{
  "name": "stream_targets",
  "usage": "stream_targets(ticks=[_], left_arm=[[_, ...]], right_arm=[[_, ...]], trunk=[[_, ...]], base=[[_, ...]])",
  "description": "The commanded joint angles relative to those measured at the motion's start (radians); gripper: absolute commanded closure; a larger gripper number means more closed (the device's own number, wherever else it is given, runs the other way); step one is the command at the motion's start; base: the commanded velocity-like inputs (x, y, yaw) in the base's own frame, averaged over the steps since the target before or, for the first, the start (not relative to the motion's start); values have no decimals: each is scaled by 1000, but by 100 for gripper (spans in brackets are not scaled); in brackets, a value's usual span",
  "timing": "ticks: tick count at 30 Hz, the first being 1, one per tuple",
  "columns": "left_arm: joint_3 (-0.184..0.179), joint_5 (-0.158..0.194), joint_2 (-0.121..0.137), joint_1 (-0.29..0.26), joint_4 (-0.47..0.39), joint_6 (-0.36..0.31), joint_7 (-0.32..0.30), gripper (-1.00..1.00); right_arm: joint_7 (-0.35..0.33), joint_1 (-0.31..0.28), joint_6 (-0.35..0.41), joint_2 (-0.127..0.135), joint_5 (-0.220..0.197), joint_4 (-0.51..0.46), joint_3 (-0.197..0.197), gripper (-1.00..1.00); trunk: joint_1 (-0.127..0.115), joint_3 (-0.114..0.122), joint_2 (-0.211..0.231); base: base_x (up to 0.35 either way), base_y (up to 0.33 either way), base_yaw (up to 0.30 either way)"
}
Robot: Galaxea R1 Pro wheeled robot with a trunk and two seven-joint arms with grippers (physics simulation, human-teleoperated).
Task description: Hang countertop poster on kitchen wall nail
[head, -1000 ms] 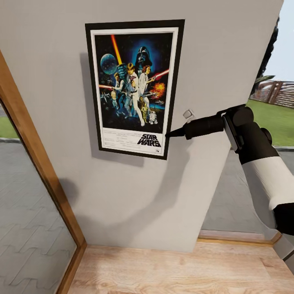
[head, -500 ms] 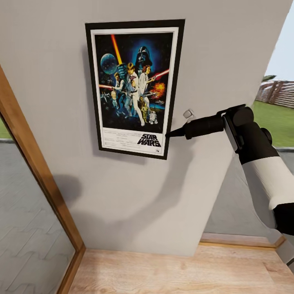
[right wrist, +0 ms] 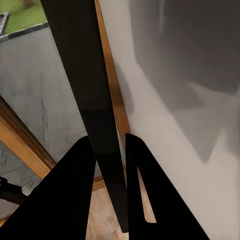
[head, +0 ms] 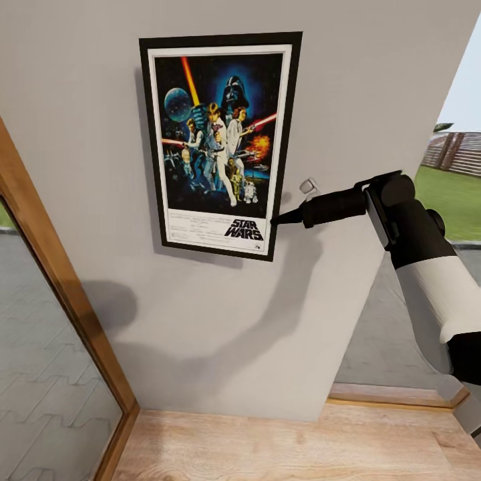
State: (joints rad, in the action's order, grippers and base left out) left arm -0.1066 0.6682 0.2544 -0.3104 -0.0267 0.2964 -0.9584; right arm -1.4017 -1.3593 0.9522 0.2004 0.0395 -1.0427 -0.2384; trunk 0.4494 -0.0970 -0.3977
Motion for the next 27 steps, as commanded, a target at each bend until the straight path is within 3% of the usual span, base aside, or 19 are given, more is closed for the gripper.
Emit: stream_targets(ticks=[1, 20, 27], left_arm=[[-8, 7, 0, -1, 1, 6, -2, -100], [-8, 7, 0, -1, 1, 6, -2, -100], [-8, 7, 0, -1, 1, 6, -2, -100]], right_arm=[[-7, -1, 11, 1, 3, 0, -1, 100], [-2, -4, 14, -1, 5, 1, -1, 100], [-2, -32, 36, -2, 4, 23, -1, 100]], trunk=[[1, -2, -2], [1, -2, -2], [1, -2, -2]], base=[[0, 0, 0], [0, 0, 0], [0, 0, 0]])
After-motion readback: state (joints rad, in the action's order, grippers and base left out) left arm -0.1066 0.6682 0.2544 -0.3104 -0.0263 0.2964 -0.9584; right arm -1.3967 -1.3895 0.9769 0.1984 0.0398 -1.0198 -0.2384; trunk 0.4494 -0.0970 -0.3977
